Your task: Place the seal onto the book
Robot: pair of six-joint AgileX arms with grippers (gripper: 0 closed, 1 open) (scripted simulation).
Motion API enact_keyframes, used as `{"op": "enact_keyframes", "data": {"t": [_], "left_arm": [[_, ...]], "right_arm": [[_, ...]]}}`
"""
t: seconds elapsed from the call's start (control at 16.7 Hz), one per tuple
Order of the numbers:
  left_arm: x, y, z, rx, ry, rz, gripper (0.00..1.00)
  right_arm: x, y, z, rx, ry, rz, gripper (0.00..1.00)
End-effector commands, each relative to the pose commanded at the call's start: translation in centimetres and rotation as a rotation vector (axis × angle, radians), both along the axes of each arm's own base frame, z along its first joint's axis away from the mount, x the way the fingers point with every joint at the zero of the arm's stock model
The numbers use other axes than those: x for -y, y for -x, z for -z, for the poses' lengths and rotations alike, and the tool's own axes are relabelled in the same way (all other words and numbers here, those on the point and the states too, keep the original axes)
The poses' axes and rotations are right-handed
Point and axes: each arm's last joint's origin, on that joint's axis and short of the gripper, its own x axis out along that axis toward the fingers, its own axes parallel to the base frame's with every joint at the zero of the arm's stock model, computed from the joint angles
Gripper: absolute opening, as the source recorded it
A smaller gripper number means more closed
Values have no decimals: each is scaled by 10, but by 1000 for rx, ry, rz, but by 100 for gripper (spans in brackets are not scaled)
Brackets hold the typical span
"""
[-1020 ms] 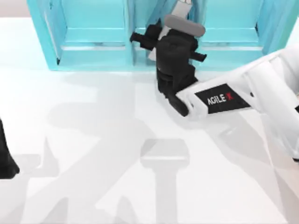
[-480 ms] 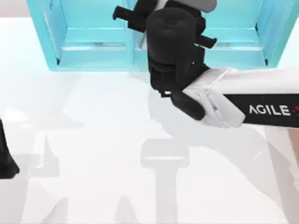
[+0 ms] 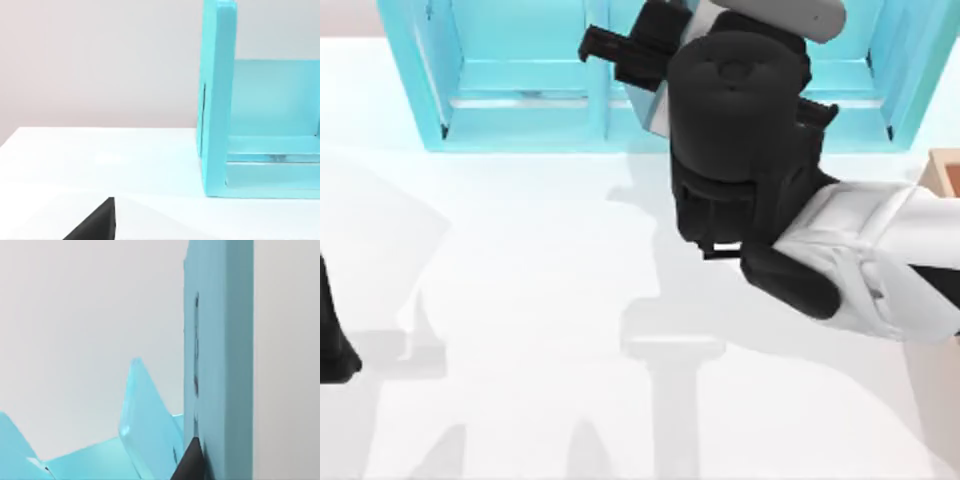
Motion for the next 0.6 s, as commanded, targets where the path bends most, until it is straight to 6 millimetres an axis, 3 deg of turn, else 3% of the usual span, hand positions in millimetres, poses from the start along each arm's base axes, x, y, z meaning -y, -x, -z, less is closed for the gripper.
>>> {"op": "enact_keyframes", "data": {"t": [0.36,0.6], "left_arm": [[0,0,0,0,0,0,100],[0,0,0,0,0,0,100]], "right_arm": [[0,0,4,-2,35,-6,0],[2,10,23,-11,242,-57,0]]}}
